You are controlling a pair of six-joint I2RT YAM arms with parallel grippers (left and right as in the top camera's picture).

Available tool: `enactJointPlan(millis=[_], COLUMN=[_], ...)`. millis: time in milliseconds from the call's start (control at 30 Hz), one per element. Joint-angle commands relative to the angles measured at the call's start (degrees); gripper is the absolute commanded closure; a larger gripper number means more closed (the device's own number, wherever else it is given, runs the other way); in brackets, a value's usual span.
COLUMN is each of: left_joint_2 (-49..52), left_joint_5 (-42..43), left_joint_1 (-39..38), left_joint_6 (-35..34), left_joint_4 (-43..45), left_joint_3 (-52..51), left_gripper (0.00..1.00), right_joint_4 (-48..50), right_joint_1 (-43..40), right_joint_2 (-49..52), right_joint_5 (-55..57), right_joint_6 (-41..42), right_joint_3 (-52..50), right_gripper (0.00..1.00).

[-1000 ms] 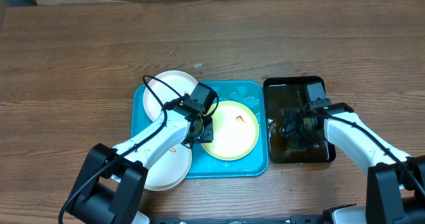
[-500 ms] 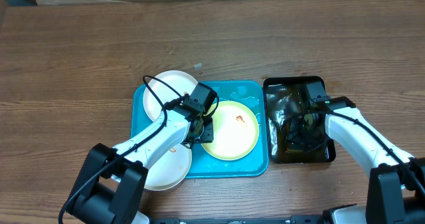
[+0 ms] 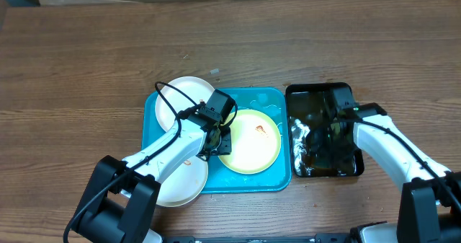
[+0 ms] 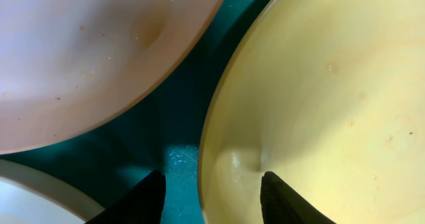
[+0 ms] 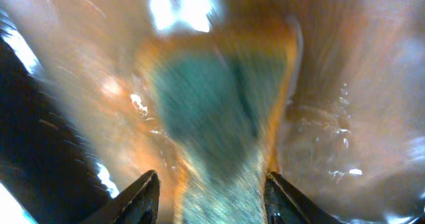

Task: Clean dirty plates on tray and stack at the side
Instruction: 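Grasp the sponge with right gripper and dip it in water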

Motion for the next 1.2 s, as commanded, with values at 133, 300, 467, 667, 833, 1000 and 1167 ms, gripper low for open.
enactJointPlan(millis=[133, 300, 467, 667, 833, 1000, 1167], left_joint_2=[0.33, 0.35, 0.35, 0.35, 0.35, 0.35, 0.35], left_joint_5=[0.17, 0.2, 0.2, 0.2, 0.2, 0.2, 0.2], left_joint_1=[0.31, 0.31, 0.31, 0.31, 0.31, 0.31, 0.31], left_joint_6=[0.13, 0.13, 0.13, 0.15, 0.15, 0.13, 0.13], left_joint_4=[0.09, 0.2, 0.28, 0.26, 0.2, 0.24, 0.26], left_joint_3=[-0.31, -0.33, -0.33, -0.33, -0.33, -0.33, -0.33], left_gripper=[0.53, 0.52, 0.52, 0.52, 0.51, 0.51, 0.52], right_joint_4=[7.21, 10.01, 10.47, 4.0, -0.59, 1.81, 9.14], right_joint_1=[-0.15, -0.15, -0.15, -0.22, -0.22, -0.2, -0.2], right_joint_2=[-0.04, -0.04, -0.07, -0.07, -0.04, -0.04, -0.04], right_joint_5=[0.76, 0.79, 1.01, 1.05, 3.43, 3.41, 3.34], right_joint_6=[-1.44, -1.25, -1.29, -1.31, -0.46, 1.38, 1.38], right_joint_3=[-1.22, -5.86, -5.81, 1.68, 2.54, -2.03, -6.71], right_gripper=[0.5, 0.48, 0.42, 0.35, 0.3, 0.29, 0.39])
